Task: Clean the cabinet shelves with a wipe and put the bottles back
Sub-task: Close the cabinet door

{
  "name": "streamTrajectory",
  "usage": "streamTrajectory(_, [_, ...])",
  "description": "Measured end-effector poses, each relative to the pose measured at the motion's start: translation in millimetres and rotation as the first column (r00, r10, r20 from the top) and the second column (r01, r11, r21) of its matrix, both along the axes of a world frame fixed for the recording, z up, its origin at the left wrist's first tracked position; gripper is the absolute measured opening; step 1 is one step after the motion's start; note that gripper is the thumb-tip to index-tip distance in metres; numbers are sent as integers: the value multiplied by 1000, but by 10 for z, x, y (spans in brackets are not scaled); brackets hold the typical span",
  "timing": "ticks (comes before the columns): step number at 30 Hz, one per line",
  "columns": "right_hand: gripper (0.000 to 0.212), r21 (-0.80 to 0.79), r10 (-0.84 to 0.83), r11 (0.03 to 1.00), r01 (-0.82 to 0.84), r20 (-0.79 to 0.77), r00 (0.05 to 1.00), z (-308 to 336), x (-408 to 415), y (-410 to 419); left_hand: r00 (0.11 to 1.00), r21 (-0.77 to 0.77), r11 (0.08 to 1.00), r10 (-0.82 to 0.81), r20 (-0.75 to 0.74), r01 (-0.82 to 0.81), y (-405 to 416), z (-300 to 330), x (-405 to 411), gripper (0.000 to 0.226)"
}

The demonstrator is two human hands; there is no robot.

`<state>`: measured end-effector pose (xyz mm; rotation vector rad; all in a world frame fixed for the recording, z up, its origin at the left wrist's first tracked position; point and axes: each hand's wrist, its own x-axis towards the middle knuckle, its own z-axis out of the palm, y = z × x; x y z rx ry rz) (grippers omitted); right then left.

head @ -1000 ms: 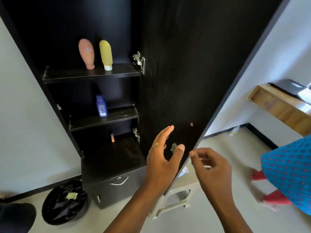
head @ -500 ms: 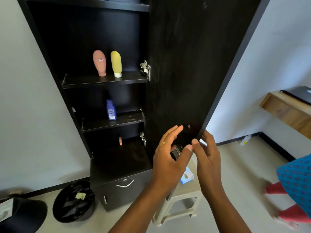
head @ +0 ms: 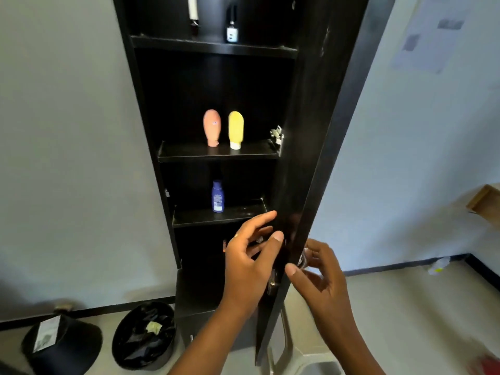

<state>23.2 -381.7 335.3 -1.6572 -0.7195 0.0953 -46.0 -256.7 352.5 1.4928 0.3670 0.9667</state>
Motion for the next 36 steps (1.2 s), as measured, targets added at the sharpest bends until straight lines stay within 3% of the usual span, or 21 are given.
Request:
streamTrajectory(4, [44,-19,83,996,-82,68,994,67,-136,292,982,200,968,169,-85,-150,557,61,-110,49])
streamTrajectory(8, [38,9,43,999,-46,197,979,100,-309,679,887,406,860,415,-201,-310,1306,150,-103,68])
streamTrajectory(12, [45,22,1,1000,-7,259,966,123,-449,1145,782,587,737,565,-263,-335,2056,254,-50,80])
streamTrajectory(15, [43,0,-2,1000,3,286,958,126,-497,1486,762,652,682,601,-243,-330,2534,294,-33,86])
streamTrajectory(20, [47,-40,-1,999,14,285,959,137,-513,1984,785,622,703,579,-221,-344,3023,395,-6,89])
streamTrajectory(29, [43,-142,-44,985,97,339,940,267,-581,2544,905,419,853,400,-142,-311,3271,563,24,88])
streamTrajectory(36, [46,-217,-82,963,159,329,941,363,-584,2920,975,134,966,223,-9,-220,3265,623,13,84])
